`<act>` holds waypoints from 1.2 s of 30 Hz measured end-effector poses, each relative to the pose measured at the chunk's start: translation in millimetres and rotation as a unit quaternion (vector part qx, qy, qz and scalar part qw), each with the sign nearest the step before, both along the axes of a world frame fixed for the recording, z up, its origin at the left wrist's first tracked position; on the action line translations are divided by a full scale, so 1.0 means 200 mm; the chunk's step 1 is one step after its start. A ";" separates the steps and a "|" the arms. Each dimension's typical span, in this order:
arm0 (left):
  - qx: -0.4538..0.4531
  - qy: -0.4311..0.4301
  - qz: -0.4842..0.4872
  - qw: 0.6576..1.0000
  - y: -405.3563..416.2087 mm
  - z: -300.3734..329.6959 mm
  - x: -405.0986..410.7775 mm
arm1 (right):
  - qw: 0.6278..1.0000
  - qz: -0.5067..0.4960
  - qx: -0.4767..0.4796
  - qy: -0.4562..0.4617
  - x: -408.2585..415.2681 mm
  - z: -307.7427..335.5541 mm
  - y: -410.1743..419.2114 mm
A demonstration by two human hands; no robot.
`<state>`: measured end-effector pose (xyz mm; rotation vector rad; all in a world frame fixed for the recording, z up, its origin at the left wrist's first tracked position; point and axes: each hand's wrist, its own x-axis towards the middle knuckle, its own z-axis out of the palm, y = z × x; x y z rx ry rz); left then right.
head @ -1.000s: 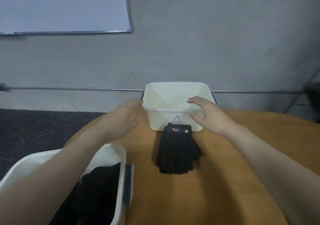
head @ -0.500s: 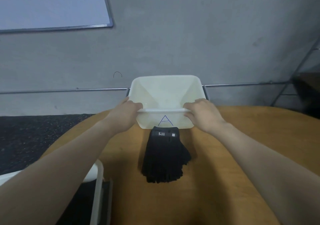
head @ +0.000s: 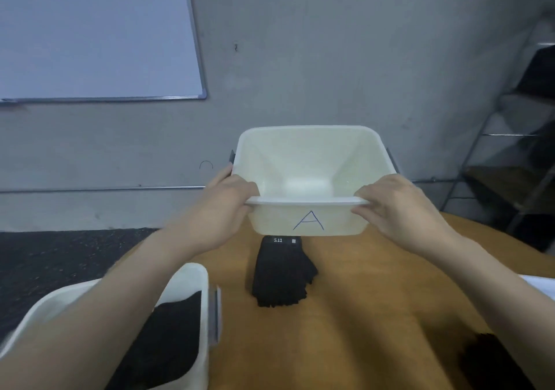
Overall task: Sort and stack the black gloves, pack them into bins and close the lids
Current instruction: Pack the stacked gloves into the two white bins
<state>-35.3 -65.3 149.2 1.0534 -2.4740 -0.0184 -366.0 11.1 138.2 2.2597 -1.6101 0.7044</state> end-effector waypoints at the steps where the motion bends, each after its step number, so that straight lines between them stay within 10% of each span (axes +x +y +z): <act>1: -0.004 0.004 -0.018 1.000 0.10 0.01 0.02 | 1.000 0.002 0.002 -0.001 -0.01 0.01 0.11; 15: 0.117 0.019 -0.097 0.988 1.15 -0.47 0.14 | 0.987 -0.002 0.144 -0.065 0.06 -0.40 1.27; 36: 0.159 -0.022 -0.073 0.984 1.25 -0.66 0.08 | 0.965 -0.034 0.257 -0.037 0.00 -0.61 1.30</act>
